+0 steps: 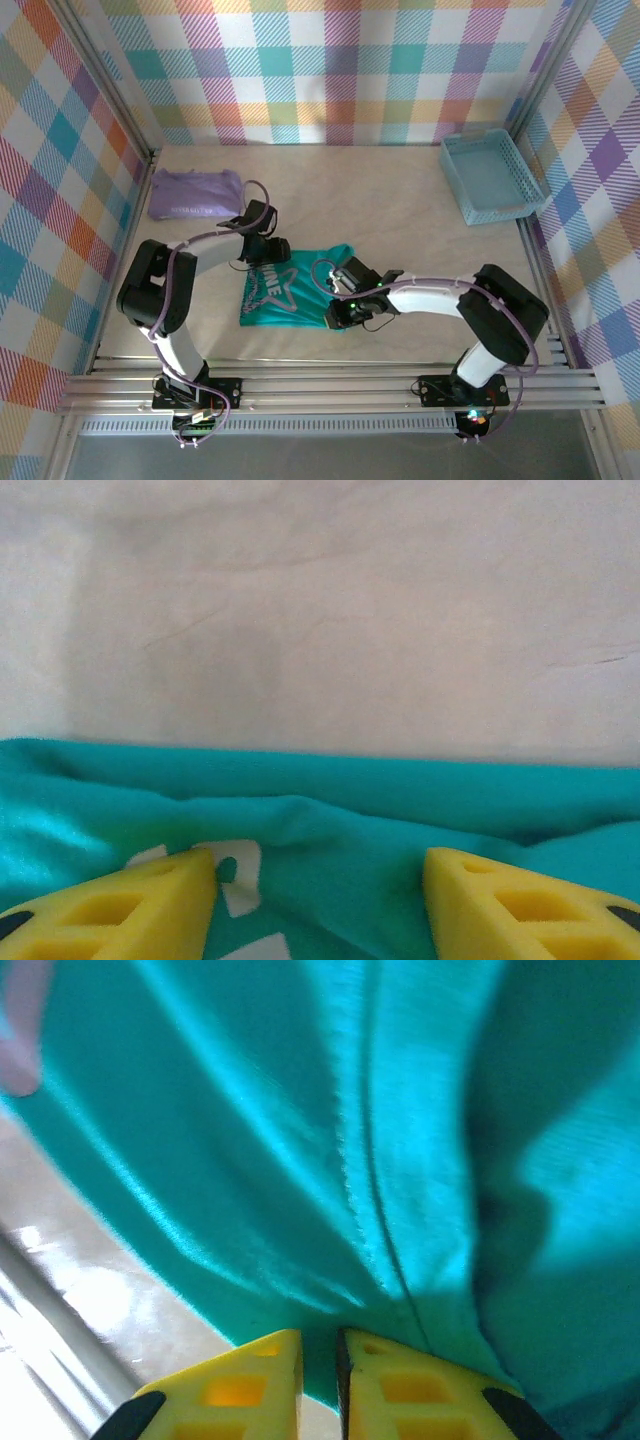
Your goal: Fold the inside-out t-shirt
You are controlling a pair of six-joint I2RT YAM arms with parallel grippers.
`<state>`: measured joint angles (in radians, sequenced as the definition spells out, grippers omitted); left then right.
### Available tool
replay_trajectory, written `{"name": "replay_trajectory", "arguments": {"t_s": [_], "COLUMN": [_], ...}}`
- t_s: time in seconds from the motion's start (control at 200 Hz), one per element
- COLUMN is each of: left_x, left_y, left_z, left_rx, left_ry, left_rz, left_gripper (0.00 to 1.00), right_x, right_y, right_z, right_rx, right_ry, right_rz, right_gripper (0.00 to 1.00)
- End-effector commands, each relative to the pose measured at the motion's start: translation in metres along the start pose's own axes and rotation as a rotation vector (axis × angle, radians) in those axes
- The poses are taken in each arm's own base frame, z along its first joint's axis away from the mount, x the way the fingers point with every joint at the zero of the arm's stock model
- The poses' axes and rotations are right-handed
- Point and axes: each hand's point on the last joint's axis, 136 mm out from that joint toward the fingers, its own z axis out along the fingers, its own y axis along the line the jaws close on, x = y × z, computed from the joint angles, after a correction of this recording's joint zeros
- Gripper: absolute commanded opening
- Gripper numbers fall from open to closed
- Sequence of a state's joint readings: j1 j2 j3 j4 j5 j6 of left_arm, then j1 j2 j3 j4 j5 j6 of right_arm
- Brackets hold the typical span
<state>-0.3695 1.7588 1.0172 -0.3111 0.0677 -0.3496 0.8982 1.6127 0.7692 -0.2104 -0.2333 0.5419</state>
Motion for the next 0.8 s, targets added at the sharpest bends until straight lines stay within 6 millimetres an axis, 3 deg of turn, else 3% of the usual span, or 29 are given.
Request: {"name": "replay_trajectory", "arguments": {"t_s": [0.0,0.12,0.245,0.385,0.46,0.545,0.665,0.795], "left_x": [0.013,0.043,0.086,0.137,0.143,0.130,0.077,0.012], "left_y": [0.017,0.024,0.020,-0.012,-0.043,-0.054,-0.054,-0.044], "left_z": [-0.003,-0.012,-0.026,-0.044,-0.059,-0.080,-0.112,-0.109], "left_rx": [-0.046,-0.025,0.039,0.174,0.320,0.378,0.358,0.351], "left_ry": [0.041,0.074,0.103,0.137,0.110,0.031,-0.189,-0.257], "left_rz": [0.005,-0.026,-0.072,-0.046,-0.011,0.021,0.063,0.003], "left_gripper": [0.57,0.57,0.57,0.59,0.60,0.62,0.77,0.81], "right_x": [0.005,-0.016,-0.059,-0.125,-0.157,-0.175,-0.171,-0.165], "right_y": [-0.046,-0.075,-0.094,-0.098,-0.085,-0.067,-0.057,-0.072], "right_z": [-0.003,-0.011,-0.024,-0.046,-0.063,-0.082,-0.099,-0.099], "right_rx": [0.207,0.294,0.331,0.345,0.334,0.302,0.205,0.116], "right_ry": [0.057,0.044,-0.012,-0.103,-0.163,-0.222,-0.284,-0.294], "right_rz": [0.060,0.059,0.029,-0.091,-0.164,-0.217,-0.172,0.013], "right_gripper": [0.16,0.16,0.16,0.20,0.24,0.29,0.43,0.60]}}
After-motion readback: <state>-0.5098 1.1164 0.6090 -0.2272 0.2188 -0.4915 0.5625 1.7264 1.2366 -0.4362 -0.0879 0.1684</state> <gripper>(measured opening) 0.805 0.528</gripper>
